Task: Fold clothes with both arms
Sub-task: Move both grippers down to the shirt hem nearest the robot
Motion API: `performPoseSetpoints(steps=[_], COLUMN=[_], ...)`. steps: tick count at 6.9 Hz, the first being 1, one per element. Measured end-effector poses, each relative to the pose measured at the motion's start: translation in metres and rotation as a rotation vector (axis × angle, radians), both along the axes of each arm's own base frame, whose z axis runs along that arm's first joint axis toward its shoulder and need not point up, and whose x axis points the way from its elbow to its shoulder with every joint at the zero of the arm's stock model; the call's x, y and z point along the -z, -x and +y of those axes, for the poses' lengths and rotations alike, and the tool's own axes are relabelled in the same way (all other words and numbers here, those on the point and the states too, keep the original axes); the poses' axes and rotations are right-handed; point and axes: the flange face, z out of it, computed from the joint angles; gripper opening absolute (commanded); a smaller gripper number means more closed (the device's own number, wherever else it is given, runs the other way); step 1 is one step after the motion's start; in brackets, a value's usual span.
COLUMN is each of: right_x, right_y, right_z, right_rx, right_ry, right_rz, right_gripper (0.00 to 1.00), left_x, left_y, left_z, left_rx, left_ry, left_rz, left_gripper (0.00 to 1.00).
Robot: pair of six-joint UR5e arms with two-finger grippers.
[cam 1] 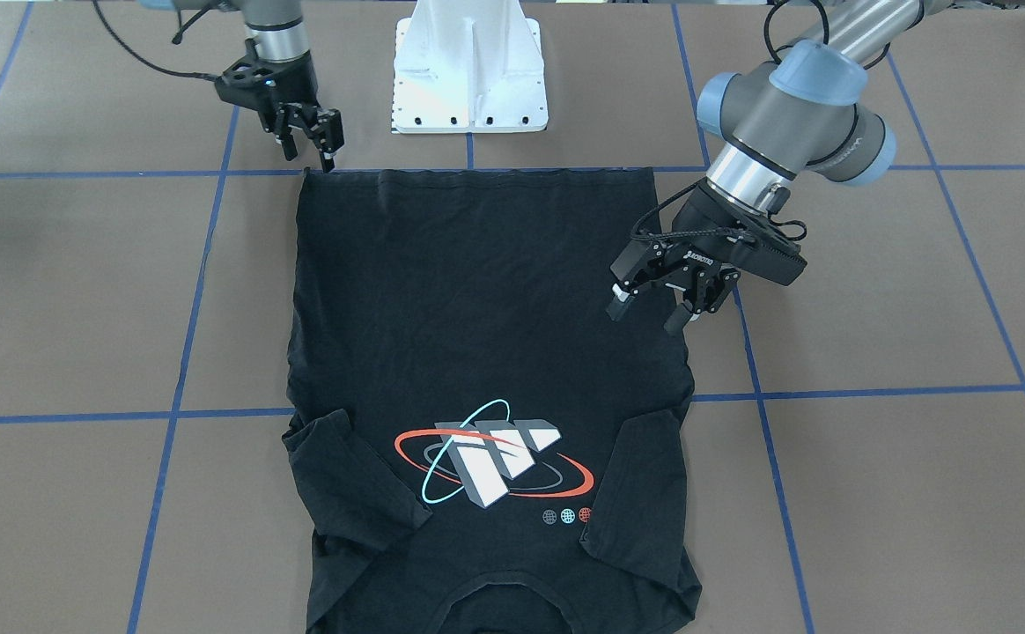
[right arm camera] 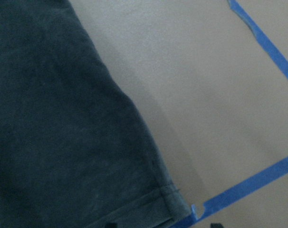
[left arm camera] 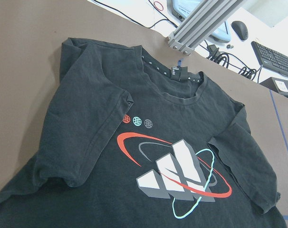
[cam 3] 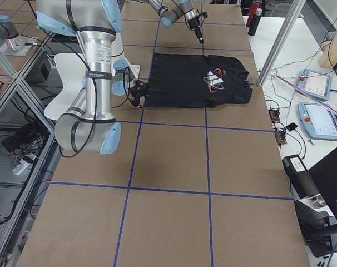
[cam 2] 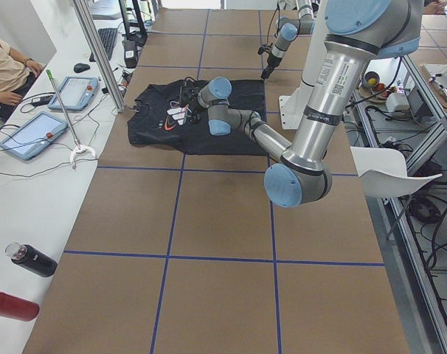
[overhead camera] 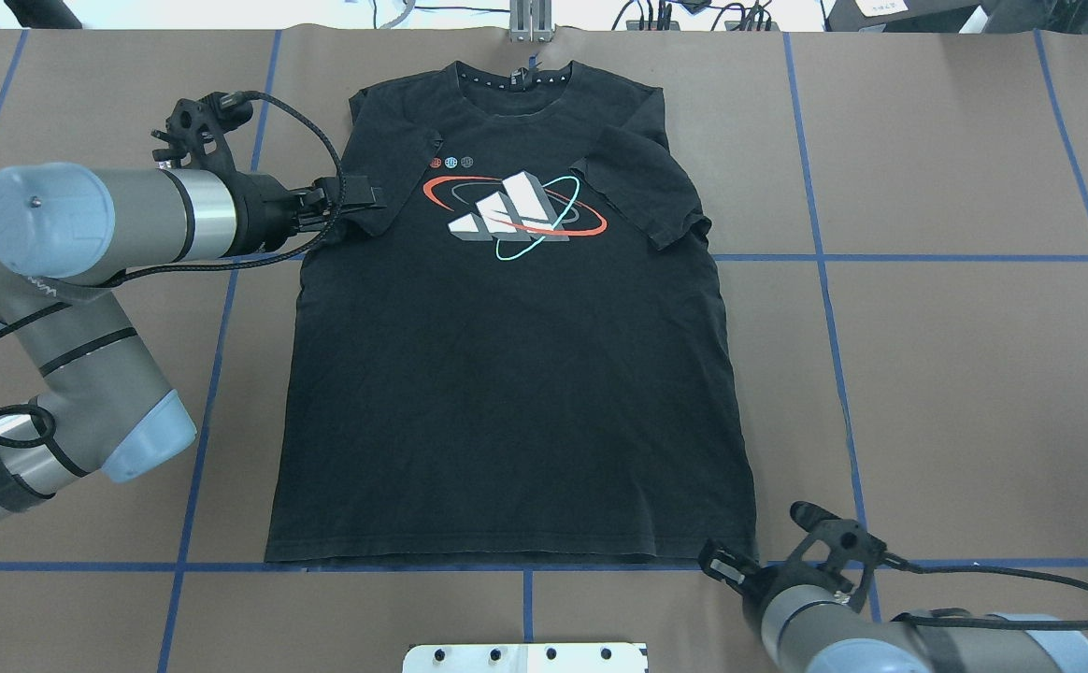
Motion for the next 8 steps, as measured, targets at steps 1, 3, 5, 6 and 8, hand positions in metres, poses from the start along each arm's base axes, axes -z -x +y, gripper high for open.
performPoseSetpoints(steps=[1, 3, 5, 6, 8], right_x=[0.009, 0.004, -0.009, -0.014, -0.017], right_y=[0.006, 0.007, 0.005, 0.005, 0.004], right_z=[0.001, 0.000, 0.000, 0.000, 0.000], right_rx=[0.001, 0.001, 0.002, 0.004, 0.003], right_ry=[0.000, -0.001, -0.002, -0.003, -0.003], right_rz=[0.017, 0.047, 0.080, 0.090, 0.098], right_gripper=[0.61, 0.59, 0.38, 0.05, 0.00], left_x=[-0.001, -0.003, -0.004, -0.005, -0.006], left_y=[-0.001, -0.004, -0.010, -0.013, -0.015], left_z=[0.001, 0.002, 0.005, 0.006, 0.007], left_rx=[0.003, 0.002, 0.007, 0.011, 0.014], left_ry=[0.000, 0.002, 0.002, 0.002, 0.003], left_rz=[-0.002, -0.006, -0.010, -0.012, -0.015], left_gripper=[0.99, 0.99, 0.99, 0.99, 0.99])
